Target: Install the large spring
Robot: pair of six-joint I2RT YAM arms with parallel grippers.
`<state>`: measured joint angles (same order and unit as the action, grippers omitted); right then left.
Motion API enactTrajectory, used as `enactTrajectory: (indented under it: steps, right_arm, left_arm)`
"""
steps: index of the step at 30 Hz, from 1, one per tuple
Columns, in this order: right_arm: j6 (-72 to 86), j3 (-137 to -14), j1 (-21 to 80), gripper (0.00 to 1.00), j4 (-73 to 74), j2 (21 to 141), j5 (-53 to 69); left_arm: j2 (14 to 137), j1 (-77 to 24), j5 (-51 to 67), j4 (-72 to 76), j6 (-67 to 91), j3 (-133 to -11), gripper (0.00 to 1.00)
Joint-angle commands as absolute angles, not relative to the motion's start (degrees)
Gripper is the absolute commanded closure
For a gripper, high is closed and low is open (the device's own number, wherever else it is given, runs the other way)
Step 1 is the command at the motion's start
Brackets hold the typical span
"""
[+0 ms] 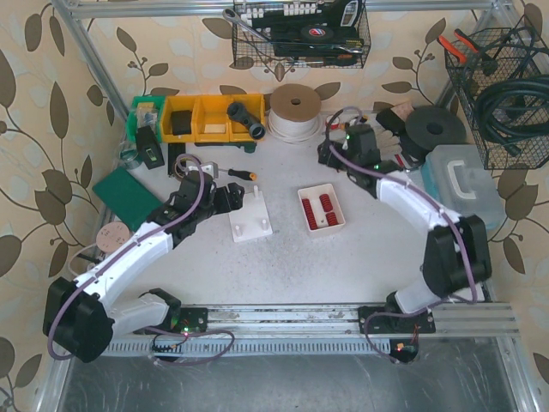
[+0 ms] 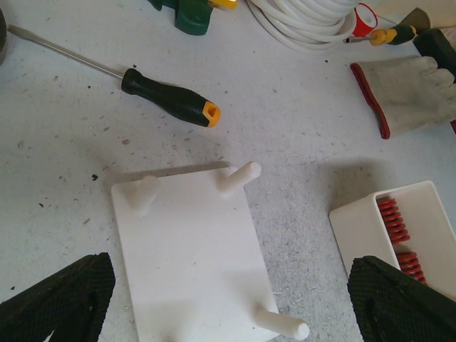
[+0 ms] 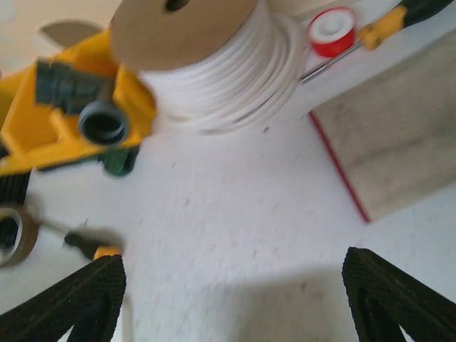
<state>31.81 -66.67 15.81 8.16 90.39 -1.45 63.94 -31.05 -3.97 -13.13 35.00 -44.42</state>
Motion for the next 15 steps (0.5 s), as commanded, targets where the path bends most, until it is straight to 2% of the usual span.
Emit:
enactTrajectory:
  steps: [1, 8, 15]
  right_arm:
    - [29.9, -58.9, 22.6, 0.18, 8.5, 81.7, -6.9]
    - [31.1, -52.0, 35.8, 0.22, 9.2, 74.7, -12.1]
    - [31.8, -48.4, 38.8, 0.23, 10.7, 68.5, -14.4]
  left_arm:
    - [61.6, -30.3, -4.5, -13.0, 36.2, -43.9, 0.08]
    - [60.4, -30.3, -4.1, -14.5, 37.3, -43.6, 0.08]
    - [59.3, -30.4, -3.7, -18.1, 38.1, -44.1, 0.09]
